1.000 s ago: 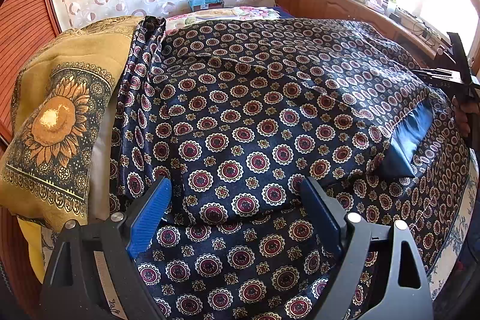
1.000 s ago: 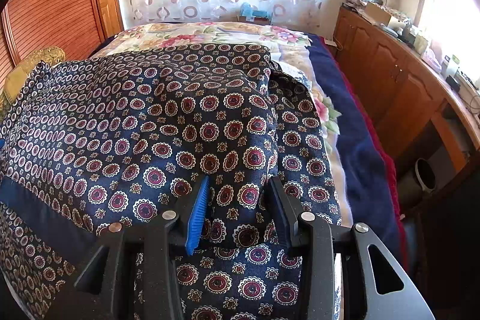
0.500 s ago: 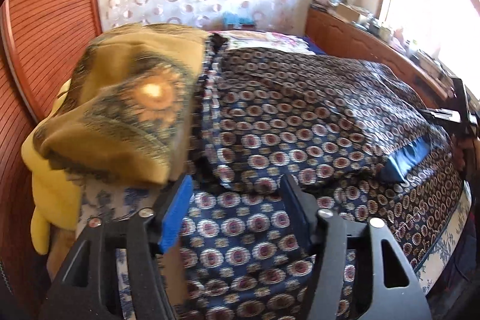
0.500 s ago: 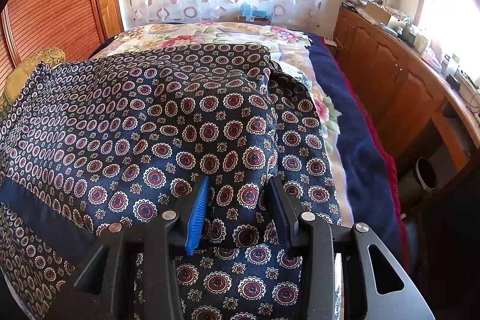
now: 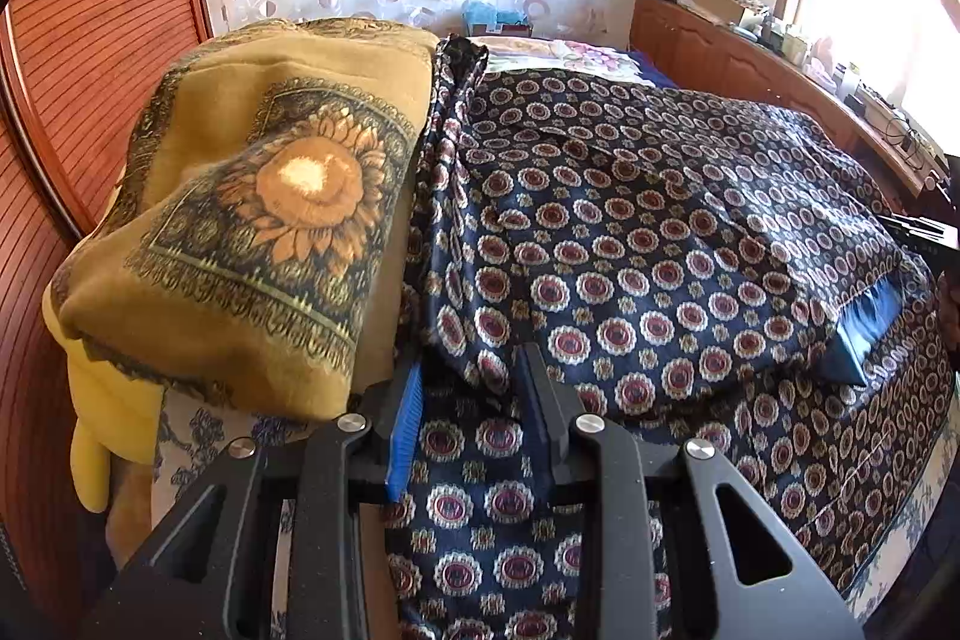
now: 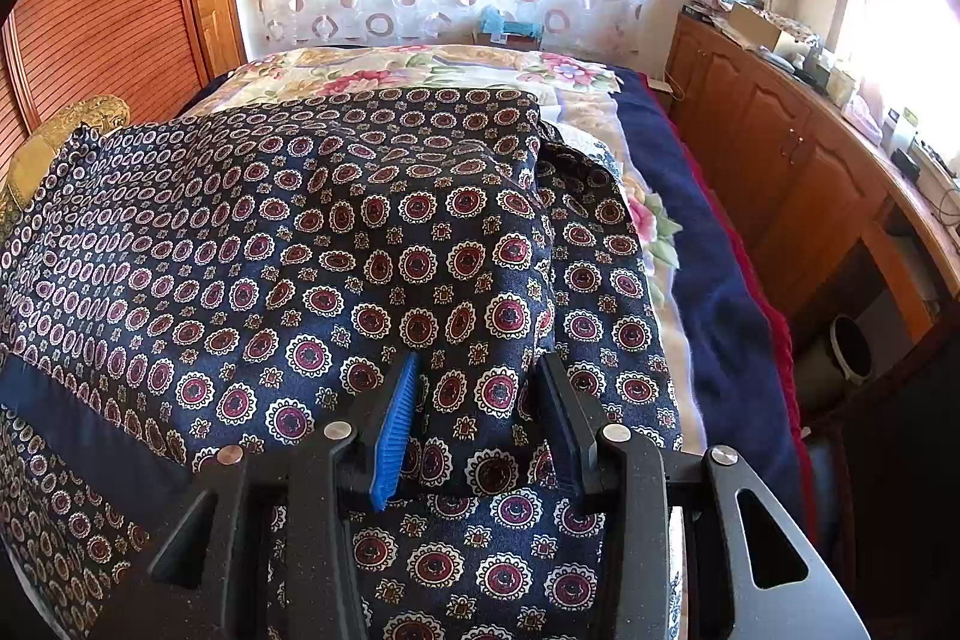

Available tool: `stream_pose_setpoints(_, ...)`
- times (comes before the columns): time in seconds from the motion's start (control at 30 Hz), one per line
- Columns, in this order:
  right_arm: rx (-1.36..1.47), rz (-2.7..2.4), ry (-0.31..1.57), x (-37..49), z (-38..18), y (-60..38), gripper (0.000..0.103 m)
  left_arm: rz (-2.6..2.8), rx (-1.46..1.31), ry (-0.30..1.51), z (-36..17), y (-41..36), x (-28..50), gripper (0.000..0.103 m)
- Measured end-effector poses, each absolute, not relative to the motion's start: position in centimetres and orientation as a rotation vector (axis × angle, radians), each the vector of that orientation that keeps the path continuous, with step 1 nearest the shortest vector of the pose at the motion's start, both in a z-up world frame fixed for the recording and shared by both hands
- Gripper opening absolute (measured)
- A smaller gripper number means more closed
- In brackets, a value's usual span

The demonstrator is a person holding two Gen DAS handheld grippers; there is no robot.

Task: Fold small clothes

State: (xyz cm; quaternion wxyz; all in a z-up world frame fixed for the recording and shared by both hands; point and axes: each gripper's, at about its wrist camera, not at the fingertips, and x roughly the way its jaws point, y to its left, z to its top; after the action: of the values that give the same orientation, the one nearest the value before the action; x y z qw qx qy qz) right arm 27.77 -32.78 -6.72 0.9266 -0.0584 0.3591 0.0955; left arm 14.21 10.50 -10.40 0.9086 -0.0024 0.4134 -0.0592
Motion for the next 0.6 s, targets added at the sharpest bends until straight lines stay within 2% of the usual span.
stream_pose_setpoints(0.07,-0.120,0.196,0.736,27.8,-6.7,-32.8,0.041,-0.139,-0.002,0.845,-10.2,10.4,14.7,0.031)
stream_pose_setpoints(0.1,-0.120,0.196,0.736,27.8,-6.7,-32.8,0.041,-0.144,0.004,0.843,-10.1,10.3,14.8,0.023)
stream_pose_setpoints(0.2,-0.121,0.196,0.736,27.8,-6.7,-32.8,0.041,-0.141,0.018,0.835,-9.8,10.1,15.2,0.009)
stream_pose_setpoints(0.6,-0.122,0.197,0.735,27.8,-6.7,-32.8,0.041,-0.123,0.008,0.849,-10.2,10.5,16.2,0.008)
